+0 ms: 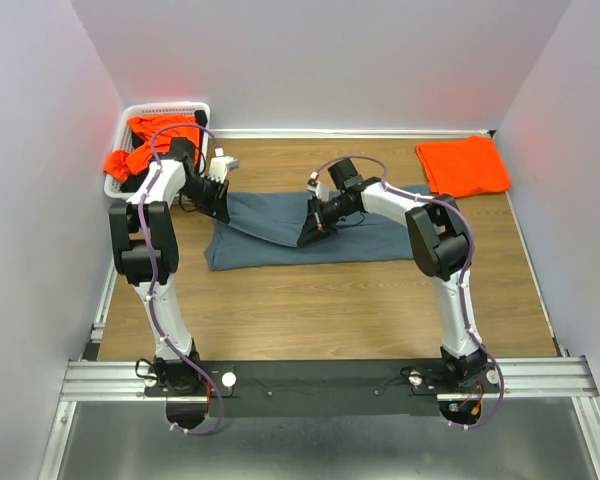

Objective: Fold and stack the t-shirts
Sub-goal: Fold the tshirt

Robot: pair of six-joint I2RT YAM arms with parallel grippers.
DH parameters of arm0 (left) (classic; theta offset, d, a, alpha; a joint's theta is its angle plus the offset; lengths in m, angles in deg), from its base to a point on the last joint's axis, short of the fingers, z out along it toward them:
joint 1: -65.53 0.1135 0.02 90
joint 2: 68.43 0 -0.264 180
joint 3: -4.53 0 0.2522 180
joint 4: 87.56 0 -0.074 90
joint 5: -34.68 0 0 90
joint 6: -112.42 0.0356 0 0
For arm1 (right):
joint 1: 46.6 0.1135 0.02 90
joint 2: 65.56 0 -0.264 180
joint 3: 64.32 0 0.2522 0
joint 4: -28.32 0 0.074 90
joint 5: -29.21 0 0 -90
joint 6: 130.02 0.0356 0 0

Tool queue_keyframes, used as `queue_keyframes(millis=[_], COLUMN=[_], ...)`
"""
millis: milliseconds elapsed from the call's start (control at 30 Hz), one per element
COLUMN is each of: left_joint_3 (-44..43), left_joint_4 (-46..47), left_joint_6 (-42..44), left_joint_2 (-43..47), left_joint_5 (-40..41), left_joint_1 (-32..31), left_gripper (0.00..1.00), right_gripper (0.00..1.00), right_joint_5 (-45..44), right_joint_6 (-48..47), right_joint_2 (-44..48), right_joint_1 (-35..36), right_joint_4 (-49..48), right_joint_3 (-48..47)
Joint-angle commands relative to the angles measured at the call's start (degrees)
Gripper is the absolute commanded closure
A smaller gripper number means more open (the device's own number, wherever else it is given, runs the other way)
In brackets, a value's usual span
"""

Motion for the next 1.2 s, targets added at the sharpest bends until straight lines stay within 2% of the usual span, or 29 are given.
queue_keyframes(millis=[0, 100, 267, 367, 400, 433, 467, 533, 700, 800, 900, 1000, 1167], left_joint_3=[2.45, 3.95, 4.3, 4.21, 4.21, 4.47, 4.56, 4.65, 4.74, 3.16, 1.84, 1.23, 1.4], left_joint_4=[-0.74, -0.04, 1.11, 0.84, 0.84, 0.84, 0.93, 0.49, 0.93, 0.49, 0.32, 1.1, 2.95], left_joint_6=[1.54, 1.45, 0.66, 0.75, 0.75, 0.75, 0.84, 1.53, 2.33, 2.42, 2.68, 2.33, 0.31], left_joint_2=[2.34, 2.16, 1.63, 1.81, 1.89, 1.9, 1.9, 1.98, 4.18, 4.27, 3.92, 4.01, 2.43], left_joint_5=[3.51, 3.86, 5.18, 5.01, 5.18, 5.27, 5.36, 4.84, 1.06, -1.23, -1.67, -3.77, -10.98], left_joint_1=[0.91, 1.08, 1.17, 1.17, 1.26, 1.26, 1.17, 1.34, 1.7, 1.78, 1.7, 1.7, 1.43], left_gripper=[1.0, 1.0, 1.0, 1.0, 1.0, 1.0, 1.0, 0.9, 0.73, 0.67, 0.64, 0.63, 0.68], right_gripper=[0.99, 0.98, 0.87, 0.87, 0.84, 0.76, 0.61, 0.55, 0.55, 0.55, 0.57, 0.66, 0.75], right_joint_5=[0.84, 0.75, 0.75, 0.48, 0.4, 0.31, 0.13, -1.09, -3.64, -6.1, -7.25, -7.6, -3.13], right_joint_6=[-0.1, -0.28, -0.36, -0.54, -0.8, -0.8, -0.8, -1.5, -3.44, -4.66, -5.81, -6.69, -5.82], right_joint_2=[1.48, 1.39, 1.57, 1.83, 1.66, 1.57, 1.57, 1.83, 4.55, 4.65, 4.38, 4.82, 3.86], right_joint_1=[0.36, 0.71, 0.89, 0.89, 0.89, 0.89, 0.89, 0.8, 0.71, 0.71, 0.8, 0.89, 1.94], right_joint_4=[0.57, 0.48, 0.48, 0.57, 0.66, 0.66, 0.66, 0.83, 1.1, 1.45, 2.15, 2.15, 2.06], right_joint_3=[2.78, 3.49, 3.49, 3.05, 2.53, 2.35, 2.08, 1.21, -0.38, -2.31, -3.72, -5.21, -8.9])
